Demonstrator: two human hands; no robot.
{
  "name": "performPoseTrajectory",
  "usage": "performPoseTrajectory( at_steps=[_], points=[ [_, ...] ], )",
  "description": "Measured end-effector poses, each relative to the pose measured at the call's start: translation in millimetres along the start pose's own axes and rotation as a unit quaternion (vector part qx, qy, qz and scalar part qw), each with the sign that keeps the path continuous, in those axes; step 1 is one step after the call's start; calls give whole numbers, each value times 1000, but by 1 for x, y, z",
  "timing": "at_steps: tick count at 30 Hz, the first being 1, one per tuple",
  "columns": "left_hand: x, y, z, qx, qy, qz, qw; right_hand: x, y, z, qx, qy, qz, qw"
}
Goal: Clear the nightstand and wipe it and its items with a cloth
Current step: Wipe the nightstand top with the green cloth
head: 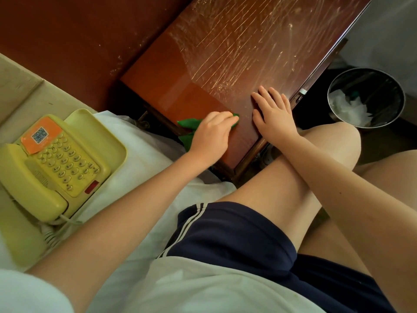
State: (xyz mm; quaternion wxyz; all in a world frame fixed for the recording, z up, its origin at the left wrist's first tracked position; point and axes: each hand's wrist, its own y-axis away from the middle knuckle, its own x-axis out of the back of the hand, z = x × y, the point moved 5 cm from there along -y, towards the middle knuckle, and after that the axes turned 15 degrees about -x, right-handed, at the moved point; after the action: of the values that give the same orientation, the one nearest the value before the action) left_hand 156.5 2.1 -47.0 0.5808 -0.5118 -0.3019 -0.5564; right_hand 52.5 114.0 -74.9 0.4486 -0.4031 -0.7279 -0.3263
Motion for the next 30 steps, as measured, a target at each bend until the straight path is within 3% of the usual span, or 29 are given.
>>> performPoseTrajectory(
  at_steps=[5, 10, 15, 22, 30],
  points=[
    [-14, 10, 47, -89, 35, -18, 995, -2, 0, -1, 3, 7, 0, 1000],
    [-12, 17, 49, -181, 93, -49, 978, 1, 1, -1, 9, -2, 11, 1000],
    [22, 8, -19, -1, 54, 58, 997, 0, 1, 0, 6, -9, 9, 1000],
    [42, -6, -129, 218, -59, 61, 972, 1, 1, 0, 1, -5, 3, 1000],
    [41, -17, -135, 219, -65, 40, 973, -1, 3, 1, 3, 4, -6, 1000]
  ],
)
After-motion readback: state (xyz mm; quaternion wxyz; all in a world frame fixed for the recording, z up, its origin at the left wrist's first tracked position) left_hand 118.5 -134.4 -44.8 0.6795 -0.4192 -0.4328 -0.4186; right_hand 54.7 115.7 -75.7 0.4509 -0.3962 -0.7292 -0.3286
